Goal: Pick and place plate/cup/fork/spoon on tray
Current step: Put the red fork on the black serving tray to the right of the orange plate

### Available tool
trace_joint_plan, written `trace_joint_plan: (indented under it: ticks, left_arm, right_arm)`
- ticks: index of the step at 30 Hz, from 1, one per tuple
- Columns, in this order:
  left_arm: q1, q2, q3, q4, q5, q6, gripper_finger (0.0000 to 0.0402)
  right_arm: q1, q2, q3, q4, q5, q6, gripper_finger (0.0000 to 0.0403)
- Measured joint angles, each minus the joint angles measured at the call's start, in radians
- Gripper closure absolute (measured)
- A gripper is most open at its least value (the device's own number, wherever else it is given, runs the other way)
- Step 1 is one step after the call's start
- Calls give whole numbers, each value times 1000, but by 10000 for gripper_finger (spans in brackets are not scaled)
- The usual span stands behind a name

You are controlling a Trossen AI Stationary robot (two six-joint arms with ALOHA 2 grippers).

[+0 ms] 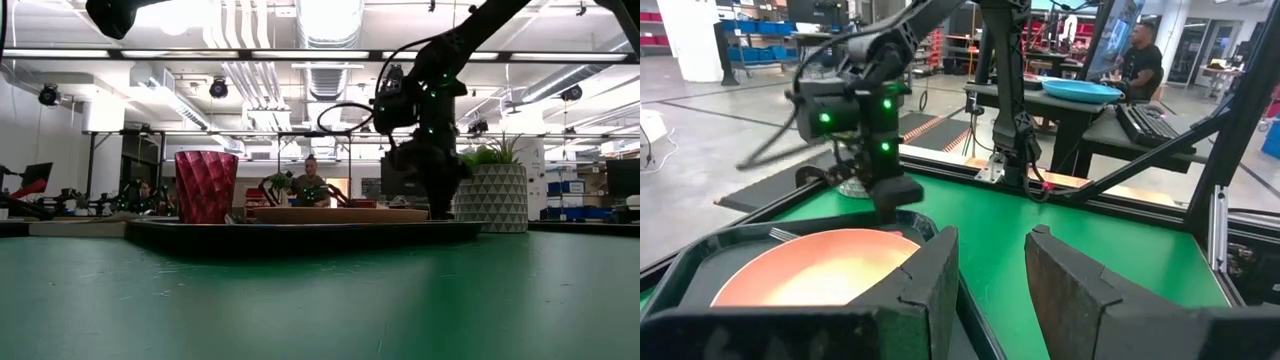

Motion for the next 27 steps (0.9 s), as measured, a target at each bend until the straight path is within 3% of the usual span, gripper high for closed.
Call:
trace_joint_plan:
  ticks: [9, 19, 27]
  left_arm:
    - [0, 1, 0, 0, 0, 0, 302]
    - [0, 1, -1, 0, 0, 0, 302]
    - [0, 1, -1, 0, 0, 0, 302]
  right_arm:
    - [38, -1, -119, 120, 1, 27, 394]
    - [39, -47, -134, 126, 50, 35, 394]
    - [63, -133, -160, 111, -59, 65, 394]
